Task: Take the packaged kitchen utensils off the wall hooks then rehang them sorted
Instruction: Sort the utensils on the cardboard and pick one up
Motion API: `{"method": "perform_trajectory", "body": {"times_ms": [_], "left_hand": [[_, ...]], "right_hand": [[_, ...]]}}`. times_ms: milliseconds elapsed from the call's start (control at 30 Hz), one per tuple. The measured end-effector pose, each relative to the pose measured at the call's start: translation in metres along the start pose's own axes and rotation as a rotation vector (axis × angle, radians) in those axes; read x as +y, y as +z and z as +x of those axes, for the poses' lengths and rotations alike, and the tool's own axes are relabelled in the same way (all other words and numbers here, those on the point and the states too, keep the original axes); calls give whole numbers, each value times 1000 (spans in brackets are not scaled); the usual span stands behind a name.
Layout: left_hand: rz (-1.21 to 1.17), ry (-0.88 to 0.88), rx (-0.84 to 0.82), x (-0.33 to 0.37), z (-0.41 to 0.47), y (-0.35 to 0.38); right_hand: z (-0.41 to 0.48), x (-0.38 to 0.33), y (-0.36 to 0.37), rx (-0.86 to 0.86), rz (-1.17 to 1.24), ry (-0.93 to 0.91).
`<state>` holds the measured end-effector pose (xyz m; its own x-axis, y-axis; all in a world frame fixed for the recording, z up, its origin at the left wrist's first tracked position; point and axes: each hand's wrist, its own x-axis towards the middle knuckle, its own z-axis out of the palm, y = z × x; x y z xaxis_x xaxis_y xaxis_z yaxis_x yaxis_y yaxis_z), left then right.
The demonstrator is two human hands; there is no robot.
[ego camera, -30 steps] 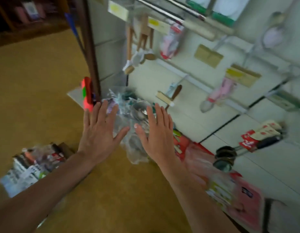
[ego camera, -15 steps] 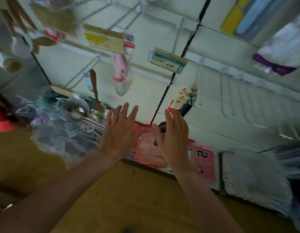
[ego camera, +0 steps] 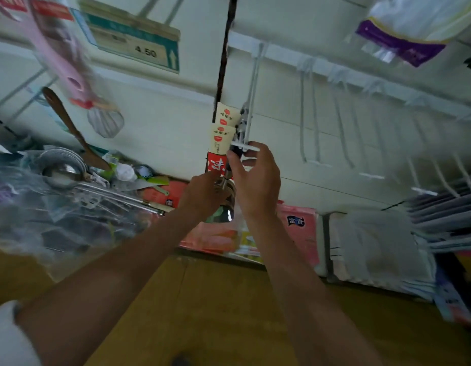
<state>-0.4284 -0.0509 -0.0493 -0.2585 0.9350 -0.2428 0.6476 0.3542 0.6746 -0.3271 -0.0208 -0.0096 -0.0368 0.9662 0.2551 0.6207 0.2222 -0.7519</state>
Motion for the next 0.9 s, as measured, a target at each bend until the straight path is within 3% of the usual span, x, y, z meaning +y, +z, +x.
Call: {"method": "perform_trajectory", "body": {"times_ms": [500, 800, 900], "left_hand": [[-69, -11, 67, -10, 24, 33], [-111, 139, 224, -28, -4, 42], [-105, 145, 200, -28, -16, 44]], "right_hand": [[2, 6, 10, 58, 15, -95], [-16, 4, 2, 30, -3, -110], [-23, 3, -4, 6, -8, -89]]}}
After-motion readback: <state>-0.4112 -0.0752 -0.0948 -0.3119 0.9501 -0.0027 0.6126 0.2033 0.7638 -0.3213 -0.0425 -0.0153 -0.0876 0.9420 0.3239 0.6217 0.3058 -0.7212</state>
